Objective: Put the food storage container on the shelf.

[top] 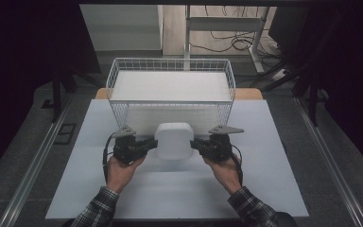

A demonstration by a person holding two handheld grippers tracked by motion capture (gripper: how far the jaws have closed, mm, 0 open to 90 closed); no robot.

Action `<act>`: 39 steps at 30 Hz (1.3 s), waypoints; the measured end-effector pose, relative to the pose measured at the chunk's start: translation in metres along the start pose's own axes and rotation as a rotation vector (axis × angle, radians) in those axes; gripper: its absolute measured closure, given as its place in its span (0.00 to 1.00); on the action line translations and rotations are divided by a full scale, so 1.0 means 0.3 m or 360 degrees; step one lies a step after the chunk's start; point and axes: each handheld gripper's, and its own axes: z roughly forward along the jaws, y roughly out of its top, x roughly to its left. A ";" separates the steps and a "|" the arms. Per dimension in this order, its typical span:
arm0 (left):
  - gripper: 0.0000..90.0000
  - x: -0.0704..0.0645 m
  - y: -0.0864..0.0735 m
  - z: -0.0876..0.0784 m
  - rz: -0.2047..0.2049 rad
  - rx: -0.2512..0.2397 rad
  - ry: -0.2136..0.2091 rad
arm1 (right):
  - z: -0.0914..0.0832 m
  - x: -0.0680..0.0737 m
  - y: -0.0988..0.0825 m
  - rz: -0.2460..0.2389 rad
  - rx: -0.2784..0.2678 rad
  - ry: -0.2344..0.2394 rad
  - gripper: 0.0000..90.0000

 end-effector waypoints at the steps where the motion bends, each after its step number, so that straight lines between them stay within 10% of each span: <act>1: 0.88 0.005 0.007 0.007 0.0001 -0.0003 0.0010 | 0.010 -0.008 0.006 -0.0003 -0.0001 -0.0007 0.86; 26: 0.87 0.136 0.040 0.160 -0.0103 0.0003 0.0081 | 0.169 -0.137 0.048 0.0060 0.0044 -0.0089 0.85; 39: 0.89 0.128 0.047 0.197 0.0011 -0.0060 0.0204 | 0.207 -0.163 0.074 0.0038 0.0028 -0.0141 0.76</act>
